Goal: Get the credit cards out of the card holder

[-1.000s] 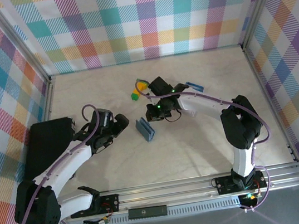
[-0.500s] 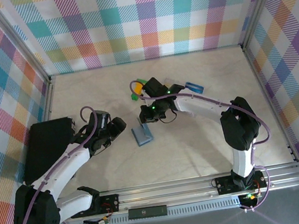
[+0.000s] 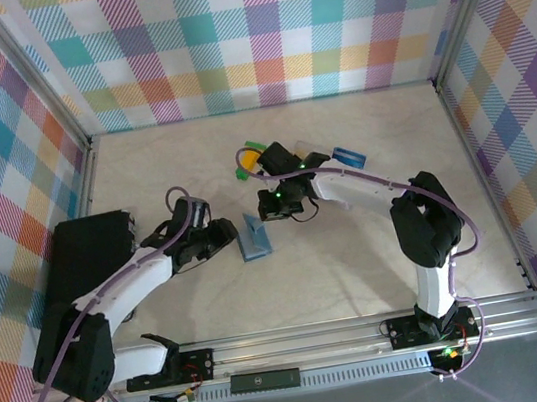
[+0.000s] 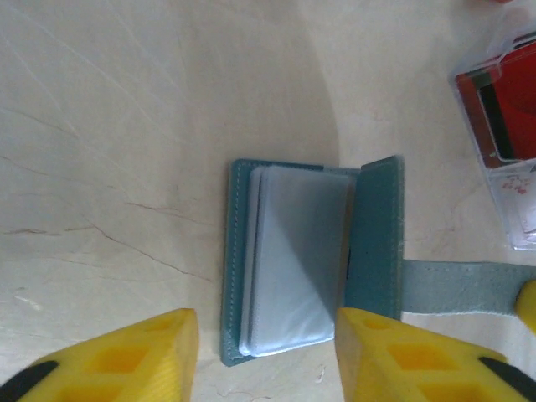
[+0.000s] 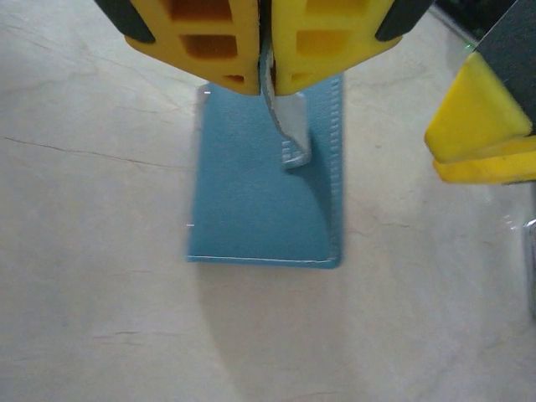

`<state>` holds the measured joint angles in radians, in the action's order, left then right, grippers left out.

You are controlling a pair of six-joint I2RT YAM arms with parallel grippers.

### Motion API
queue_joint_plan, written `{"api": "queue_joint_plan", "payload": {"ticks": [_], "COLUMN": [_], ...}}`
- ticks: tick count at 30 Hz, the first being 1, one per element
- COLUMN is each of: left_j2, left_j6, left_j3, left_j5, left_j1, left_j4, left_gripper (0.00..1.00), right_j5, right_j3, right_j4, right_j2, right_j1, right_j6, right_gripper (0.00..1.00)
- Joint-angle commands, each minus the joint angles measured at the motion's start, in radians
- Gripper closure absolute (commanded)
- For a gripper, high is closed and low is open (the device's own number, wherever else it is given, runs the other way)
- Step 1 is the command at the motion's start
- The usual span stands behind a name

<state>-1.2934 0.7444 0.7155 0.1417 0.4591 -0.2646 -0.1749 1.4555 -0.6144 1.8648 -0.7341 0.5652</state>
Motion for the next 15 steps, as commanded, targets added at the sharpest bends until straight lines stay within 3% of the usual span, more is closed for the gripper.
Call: {"api": "queue_joint_plan", "payload": {"ticks": [1, 8, 15], "left_j2": [-0.055, -0.179, -0.329], "left_j6": [-0.011, -0.029, -0.001], "left_j3": [0.047, 0.12, 0.193], "left_j5": [0.047, 0.097, 0.184], "left_j1": [0.024, 0.069, 0.12], "left_j4": [0.054, 0.058, 0.144], "left_gripper": [0.6, 0.78, 0.89], "right_j5": [0.055, 0.144, 0.122], "right_j3": [-0.059, -0.155, -0.203], "right_j4": [-0.015, -0.009, 0.052], "right_j2": [-0.038, -0.039, -0.026], "right_j1": [0.033, 0.066, 0.085], "right_j6": [0.008, 0.017, 0.043], "right_gripper": [0.92, 0.92, 0.92]}}
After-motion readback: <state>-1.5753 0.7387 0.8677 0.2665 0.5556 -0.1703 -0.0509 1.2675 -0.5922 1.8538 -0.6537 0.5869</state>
